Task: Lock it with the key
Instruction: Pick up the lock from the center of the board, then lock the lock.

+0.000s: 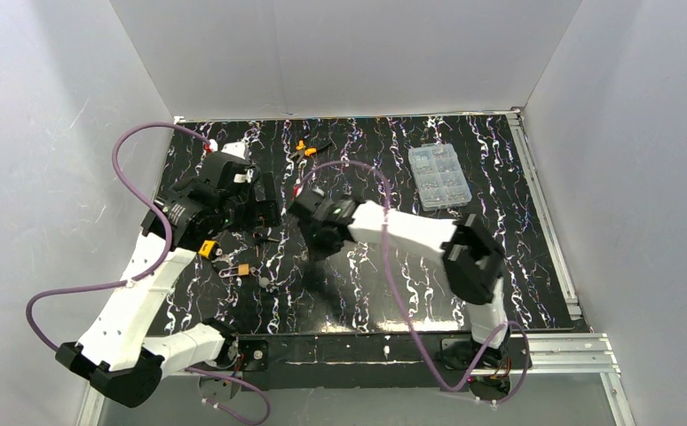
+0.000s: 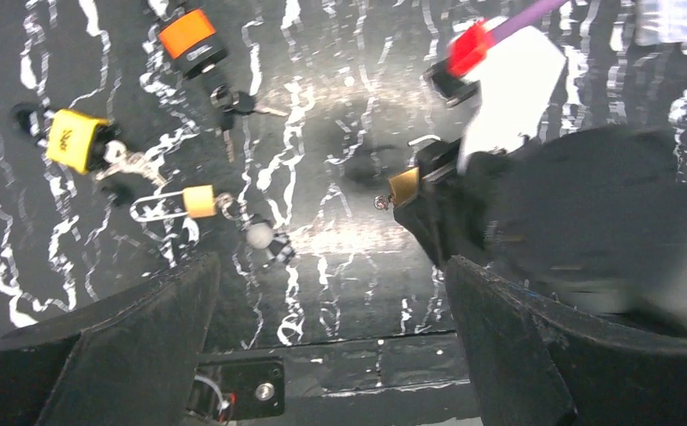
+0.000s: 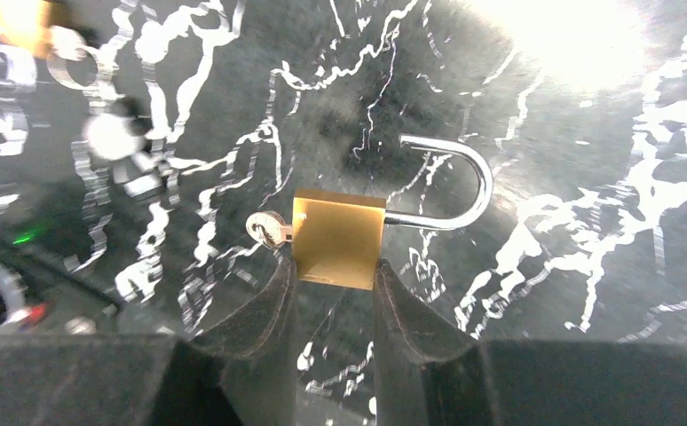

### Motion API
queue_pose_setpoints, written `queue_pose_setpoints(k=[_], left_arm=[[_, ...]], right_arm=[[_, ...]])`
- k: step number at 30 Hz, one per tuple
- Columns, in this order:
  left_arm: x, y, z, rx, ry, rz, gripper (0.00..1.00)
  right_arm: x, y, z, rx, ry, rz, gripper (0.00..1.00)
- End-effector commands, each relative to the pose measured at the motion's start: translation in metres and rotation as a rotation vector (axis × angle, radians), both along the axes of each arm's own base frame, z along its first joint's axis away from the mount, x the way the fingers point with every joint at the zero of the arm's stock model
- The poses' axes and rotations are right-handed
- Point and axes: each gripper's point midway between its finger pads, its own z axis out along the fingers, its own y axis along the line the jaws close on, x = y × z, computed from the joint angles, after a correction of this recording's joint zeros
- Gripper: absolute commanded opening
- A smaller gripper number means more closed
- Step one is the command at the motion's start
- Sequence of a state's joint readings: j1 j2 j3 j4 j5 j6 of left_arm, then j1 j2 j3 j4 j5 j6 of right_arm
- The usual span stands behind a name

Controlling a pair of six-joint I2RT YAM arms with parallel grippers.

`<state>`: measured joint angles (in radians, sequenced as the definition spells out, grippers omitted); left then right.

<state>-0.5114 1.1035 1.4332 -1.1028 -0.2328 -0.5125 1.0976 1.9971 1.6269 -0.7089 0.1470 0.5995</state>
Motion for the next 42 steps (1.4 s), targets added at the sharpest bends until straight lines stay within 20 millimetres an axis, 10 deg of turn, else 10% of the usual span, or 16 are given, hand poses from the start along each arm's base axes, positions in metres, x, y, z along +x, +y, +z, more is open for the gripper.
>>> queue_pose_setpoints(k=[1, 8, 17, 30, 42], left_arm=[[0.006, -0.028, 0.021, -0.125, -0.084, -0.130, 1.00], [0.015, -0.069, 0.056, -0.256, -0.167, -0.322, 0.99], [-0.005, -0.108, 0.137, -0.462, -0.418, -0.618, 0.99], [-0.066, -0.133, 0.203, -0.674, -0.615, -0.981, 0.83], [-0.066, -0.146, 0.248, -0.785, -0.761, -1.058, 0.77]], right_arm=[[0.014, -0.003, 0.114, 0.326, -0.093, 0.054, 0.01], [0.006, -0.044, 0.229, 0.752, -0.043, 0.202, 0.01], [-0.062, -0.084, 0.347, 1.211, 0.071, 0.569, 0.01], [-0.093, -0.107, 0.415, 1.427, 0.199, 0.710, 0.01], [-0.094, -0.116, 0.469, 1.651, 0.307, 0.728, 0.01]])
